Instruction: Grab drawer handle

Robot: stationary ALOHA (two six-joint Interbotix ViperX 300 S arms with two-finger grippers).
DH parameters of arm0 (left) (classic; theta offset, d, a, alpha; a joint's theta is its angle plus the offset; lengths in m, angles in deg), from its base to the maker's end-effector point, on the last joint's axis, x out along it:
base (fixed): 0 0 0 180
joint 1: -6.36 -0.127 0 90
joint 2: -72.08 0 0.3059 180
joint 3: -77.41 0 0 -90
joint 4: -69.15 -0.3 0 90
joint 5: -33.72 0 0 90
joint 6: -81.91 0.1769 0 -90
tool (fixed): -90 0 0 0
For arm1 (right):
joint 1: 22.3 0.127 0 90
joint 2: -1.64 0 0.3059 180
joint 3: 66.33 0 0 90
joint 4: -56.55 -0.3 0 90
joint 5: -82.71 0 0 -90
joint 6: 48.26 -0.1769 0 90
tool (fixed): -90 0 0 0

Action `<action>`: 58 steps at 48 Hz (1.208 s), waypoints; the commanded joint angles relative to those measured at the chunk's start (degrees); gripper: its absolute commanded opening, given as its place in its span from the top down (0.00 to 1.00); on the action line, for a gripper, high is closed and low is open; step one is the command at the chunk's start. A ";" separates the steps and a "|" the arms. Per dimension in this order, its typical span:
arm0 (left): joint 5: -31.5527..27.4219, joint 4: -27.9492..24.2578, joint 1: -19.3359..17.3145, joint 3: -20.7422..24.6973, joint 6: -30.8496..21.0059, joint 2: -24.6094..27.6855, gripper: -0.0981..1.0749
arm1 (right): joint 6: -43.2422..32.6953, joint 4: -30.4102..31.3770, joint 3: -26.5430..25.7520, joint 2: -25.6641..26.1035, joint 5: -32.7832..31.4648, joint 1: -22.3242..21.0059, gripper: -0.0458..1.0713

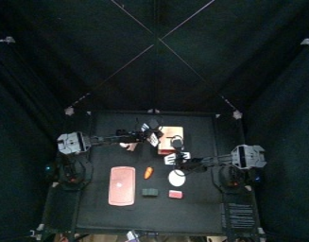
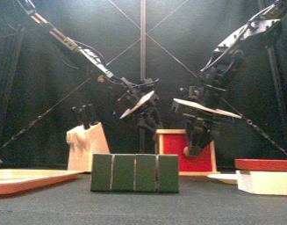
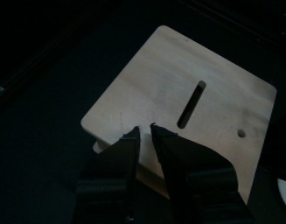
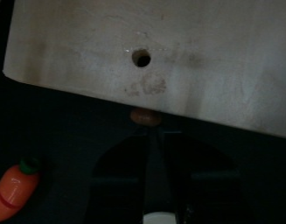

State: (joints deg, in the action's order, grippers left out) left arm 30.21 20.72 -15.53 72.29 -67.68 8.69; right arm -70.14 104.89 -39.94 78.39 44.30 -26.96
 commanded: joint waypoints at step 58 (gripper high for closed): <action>-0.09 0.00 0.09 0.53 -0.09 -0.26 0.38 | -0.44 -1.14 -8.17 -4.13 -10.02 -0.35 0.22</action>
State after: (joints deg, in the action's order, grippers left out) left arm 30.21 20.72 -15.61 72.29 -67.68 8.77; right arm -70.50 103.75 -46.44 73.56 35.16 -26.96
